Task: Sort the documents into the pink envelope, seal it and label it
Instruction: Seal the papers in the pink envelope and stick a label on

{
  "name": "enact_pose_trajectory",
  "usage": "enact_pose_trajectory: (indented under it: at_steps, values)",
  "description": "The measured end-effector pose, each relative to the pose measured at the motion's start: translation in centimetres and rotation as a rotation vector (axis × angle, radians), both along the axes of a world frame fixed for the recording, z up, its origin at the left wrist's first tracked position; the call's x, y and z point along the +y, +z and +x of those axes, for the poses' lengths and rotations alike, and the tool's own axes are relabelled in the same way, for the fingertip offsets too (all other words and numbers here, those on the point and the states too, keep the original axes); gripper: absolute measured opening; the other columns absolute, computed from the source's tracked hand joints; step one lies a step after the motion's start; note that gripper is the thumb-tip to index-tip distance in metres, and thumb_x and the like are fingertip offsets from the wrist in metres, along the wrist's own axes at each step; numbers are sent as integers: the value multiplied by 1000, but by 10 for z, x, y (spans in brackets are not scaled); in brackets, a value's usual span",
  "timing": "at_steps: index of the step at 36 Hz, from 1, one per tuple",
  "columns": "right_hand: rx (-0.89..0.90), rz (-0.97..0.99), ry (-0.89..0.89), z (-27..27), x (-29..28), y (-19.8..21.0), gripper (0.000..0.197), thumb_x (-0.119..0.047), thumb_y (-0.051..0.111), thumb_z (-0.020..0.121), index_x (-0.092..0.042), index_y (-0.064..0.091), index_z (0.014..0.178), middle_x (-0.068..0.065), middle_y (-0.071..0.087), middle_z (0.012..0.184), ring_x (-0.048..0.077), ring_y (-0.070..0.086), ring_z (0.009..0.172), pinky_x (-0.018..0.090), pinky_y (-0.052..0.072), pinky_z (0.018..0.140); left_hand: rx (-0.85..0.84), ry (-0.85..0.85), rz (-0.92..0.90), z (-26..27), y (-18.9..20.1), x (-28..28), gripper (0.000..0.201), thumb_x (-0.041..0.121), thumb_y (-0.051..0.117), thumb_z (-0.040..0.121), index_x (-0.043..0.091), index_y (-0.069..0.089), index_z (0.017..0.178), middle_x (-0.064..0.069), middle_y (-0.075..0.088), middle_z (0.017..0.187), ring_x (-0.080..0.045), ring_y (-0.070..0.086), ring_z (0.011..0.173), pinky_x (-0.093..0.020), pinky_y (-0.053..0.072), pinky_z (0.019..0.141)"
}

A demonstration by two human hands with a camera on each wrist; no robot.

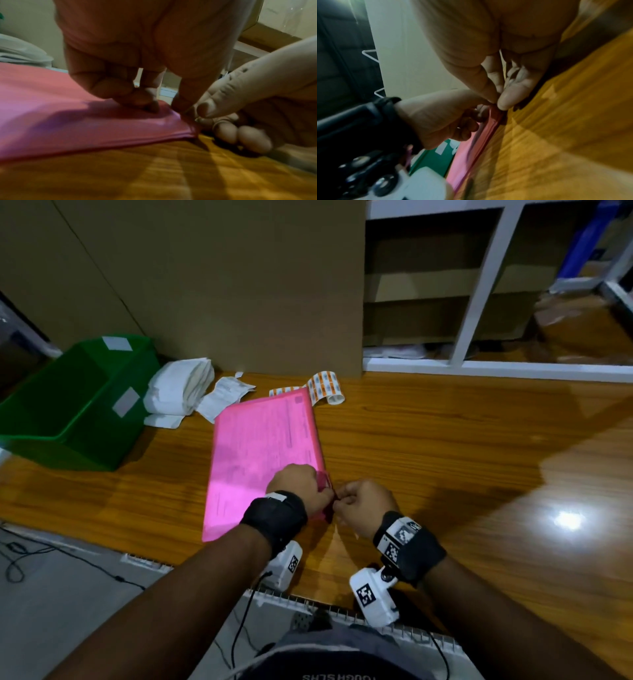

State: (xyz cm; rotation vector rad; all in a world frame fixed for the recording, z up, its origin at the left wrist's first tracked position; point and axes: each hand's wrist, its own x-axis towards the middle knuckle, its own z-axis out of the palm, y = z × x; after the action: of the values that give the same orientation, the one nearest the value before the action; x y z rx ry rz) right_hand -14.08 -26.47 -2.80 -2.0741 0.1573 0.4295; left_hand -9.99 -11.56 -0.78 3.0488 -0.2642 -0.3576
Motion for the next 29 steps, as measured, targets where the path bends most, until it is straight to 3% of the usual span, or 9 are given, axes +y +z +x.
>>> enact_pose_trajectory:
  at_steps: [3, 5, 10, 13, 15, 18, 20, 24, 29]
  values:
    - [2, 50, -16, -6, -2, -2, 12, -41, 62, 68, -45, 71, 74, -8, 76, 79, 14, 73, 76, 41, 62, 74, 43, -13, -50, 4, -6, 1, 27, 39, 51, 95, 14, 60, 87, -12, 65, 97, -35, 62, 97, -32, 37, 66]
    - [2, 88, -23, -7, -3, -7, 22, -37, 62, 71, -40, 75, 89, -8, 76, 83, 14, 73, 77, 40, 62, 75, 79, -12, -141, 4, -2, 6, 28, 33, 52, 93, 12, 70, 91, -16, 69, 102, -37, 62, 100, -30, 37, 67]
    - [-13, 175, -65, -7, -1, 3, 24, -18, 63, 91, -14, 70, 114, 2, 74, 99, 19, 73, 86, 27, 60, 74, 97, 82, -527, -7, 4, 24, 29, 42, 43, 76, 22, 53, 58, 5, 57, 61, -22, 57, 70, -29, 31, 63]
    - [14, 296, -111, 1, 2, 17, 15, -20, 63, 95, -7, 69, 101, 10, 73, 92, 26, 73, 74, 19, 54, 51, 55, 130, -646, -12, 1, 33, 29, 41, 48, 78, 20, 52, 58, 5, 55, 57, -14, 52, 61, -31, 33, 61]
    - [49, 348, -127, 12, 6, 19, 14, -25, 66, 94, -13, 67, 87, 11, 73, 85, 27, 73, 71, 27, 57, 55, 31, 146, -697, -13, -2, 36, 27, 40, 50, 79, 24, 54, 57, 7, 53, 54, -13, 50, 58, -32, 36, 61]
    - [121, 406, -99, 28, 10, 15, 17, -16, 66, 93, -13, 63, 77, 11, 69, 72, 27, 68, 65, 29, 53, 56, 32, 180, -750, -14, -5, 37, 22, 39, 52, 81, 33, 58, 60, 11, 53, 50, -16, 51, 58, -36, 45, 66]
    - [159, 428, -78, 32, 10, 15, 14, -6, 63, 92, -6, 64, 79, 15, 66, 65, 25, 64, 57, 26, 49, 52, 30, 205, -783, -14, -5, 36, 23, 39, 52, 80, 26, 58, 62, 11, 54, 50, -16, 51, 58, -36, 46, 66]
    - [206, 523, -93, 28, 12, 15, 11, -1, 61, 94, -2, 62, 82, 16, 64, 63, 12, 62, 43, 17, 45, 38, 17, 222, -782, -16, -1, 35, 27, 39, 52, 80, 18, 56, 63, 8, 54, 54, -14, 50, 58, -31, 41, 63]
    - [85, 446, -121, 25, 14, 17, 8, 0, 64, 91, -2, 64, 83, 15, 64, 60, 15, 55, 42, 23, 44, 43, -24, 158, -679, -17, 4, 31, 28, 31, 55, 87, 20, 55, 62, 6, 53, 58, -7, 49, 58, -29, 34, 58]
